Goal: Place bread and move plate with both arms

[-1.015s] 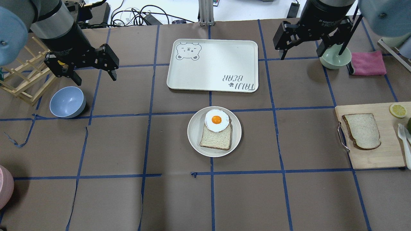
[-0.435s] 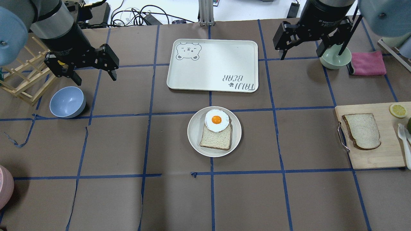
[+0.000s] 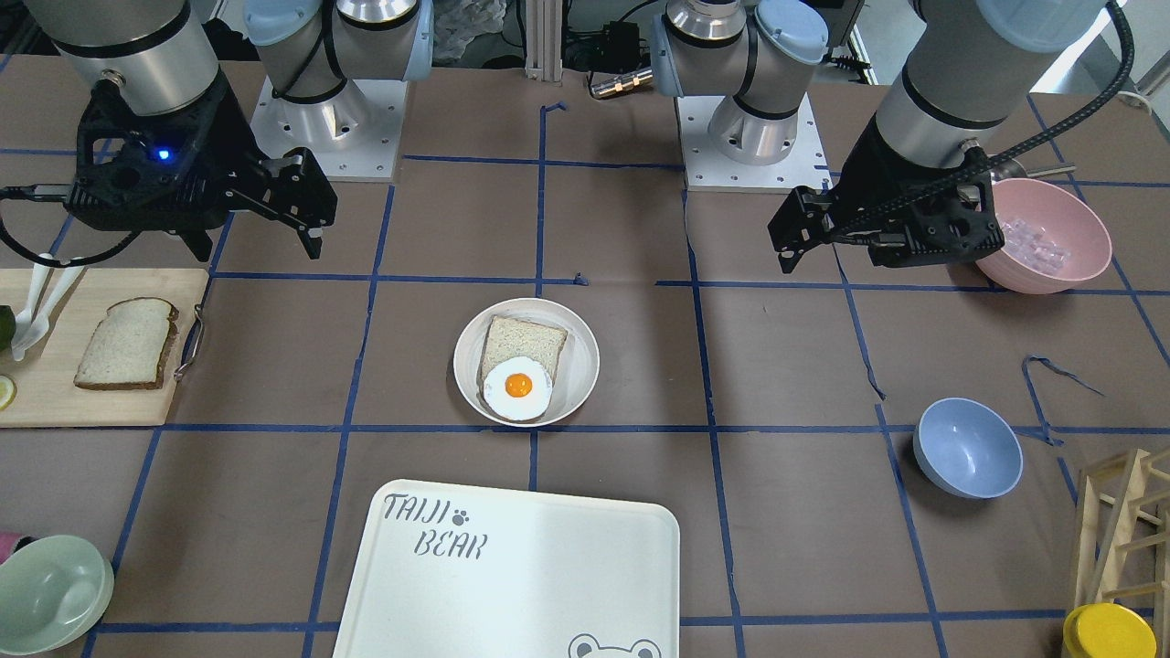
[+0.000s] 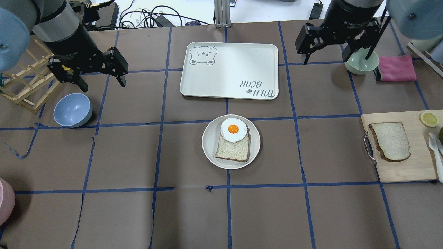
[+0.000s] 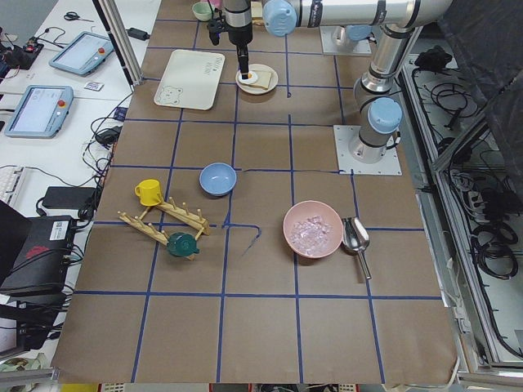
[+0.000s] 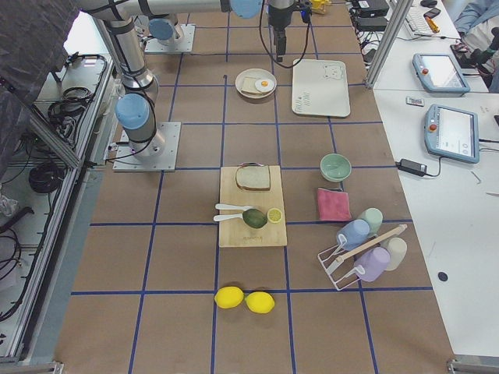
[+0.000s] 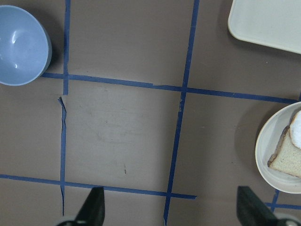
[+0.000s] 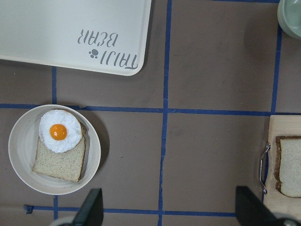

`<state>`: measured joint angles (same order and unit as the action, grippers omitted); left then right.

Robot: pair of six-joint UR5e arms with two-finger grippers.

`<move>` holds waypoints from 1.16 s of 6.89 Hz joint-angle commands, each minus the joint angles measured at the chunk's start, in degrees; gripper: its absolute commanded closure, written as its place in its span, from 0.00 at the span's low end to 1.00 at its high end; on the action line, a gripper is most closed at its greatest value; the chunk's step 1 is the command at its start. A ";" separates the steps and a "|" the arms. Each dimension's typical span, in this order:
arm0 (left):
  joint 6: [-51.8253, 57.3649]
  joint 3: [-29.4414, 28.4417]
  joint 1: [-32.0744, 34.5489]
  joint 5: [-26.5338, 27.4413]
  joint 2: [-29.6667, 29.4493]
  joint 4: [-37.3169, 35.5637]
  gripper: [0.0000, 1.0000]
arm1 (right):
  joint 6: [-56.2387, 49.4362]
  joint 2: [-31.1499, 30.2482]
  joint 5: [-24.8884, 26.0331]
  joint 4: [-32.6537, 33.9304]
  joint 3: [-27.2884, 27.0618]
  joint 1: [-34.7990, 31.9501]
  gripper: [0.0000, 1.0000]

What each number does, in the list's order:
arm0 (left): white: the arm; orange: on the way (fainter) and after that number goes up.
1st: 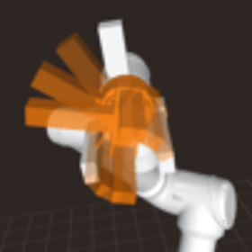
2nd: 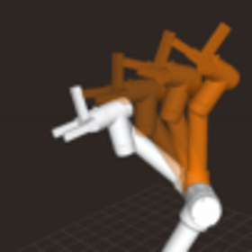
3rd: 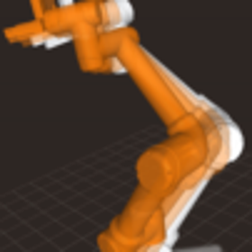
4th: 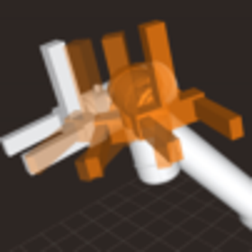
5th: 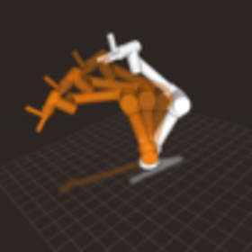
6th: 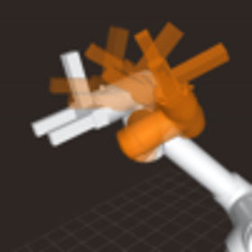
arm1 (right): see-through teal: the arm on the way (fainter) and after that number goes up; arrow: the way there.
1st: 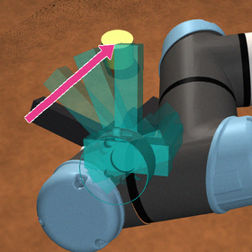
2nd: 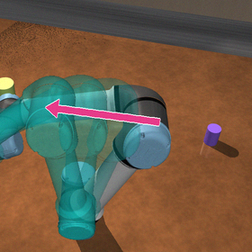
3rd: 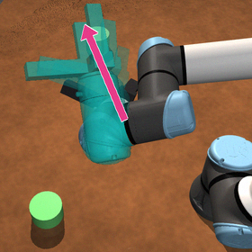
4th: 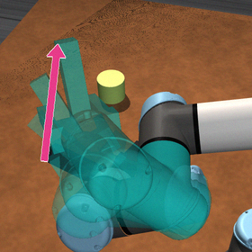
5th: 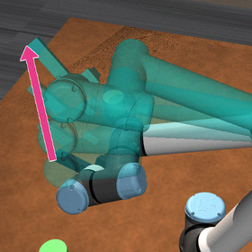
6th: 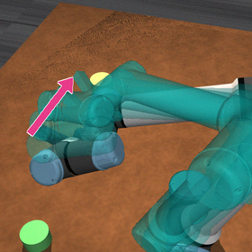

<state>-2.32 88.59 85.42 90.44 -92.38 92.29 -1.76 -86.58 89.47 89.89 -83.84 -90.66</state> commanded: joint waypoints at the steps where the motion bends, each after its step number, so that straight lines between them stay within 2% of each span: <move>1: 0.04 0.00 0.01 0.00 0.01 0.00 0.00 | 0.00 0.09 0.00 -0.15 0.00 0.13 0.00; 4: 0.04 0.00 0.01 0.00 0.01 0.09 0.00 | -0.79 0.27 0.52 -0.33 -0.79 1.61 0.00; 5: 0.04 0.09 0.01 0.00 -0.08 0.09 0.00 | -0.88 0.62 4.79 0.19 -5.67 5.80 0.01; 6: 0.04 0.26 0.01 0.00 0.01 0.09 0.00 | -2.97 0.10 5.79 7.77 -12.33 9.67 0.00; 7: 0.04 0.44 0.10 0.00 0.10 0.09 0.00 | -11.43 0.44 6.15 16.46 -18.40 13.19 0.01; 8: 0.04 0.44 -0.08 0.09 0.19 0.09 0.00 | -13.43 0.62 6.33 22.90 -24.03 18.18 0.01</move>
<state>-2.28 88.96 85.45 90.46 -92.30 92.37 -10.73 -86.16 95.28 104.27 -100.75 -77.98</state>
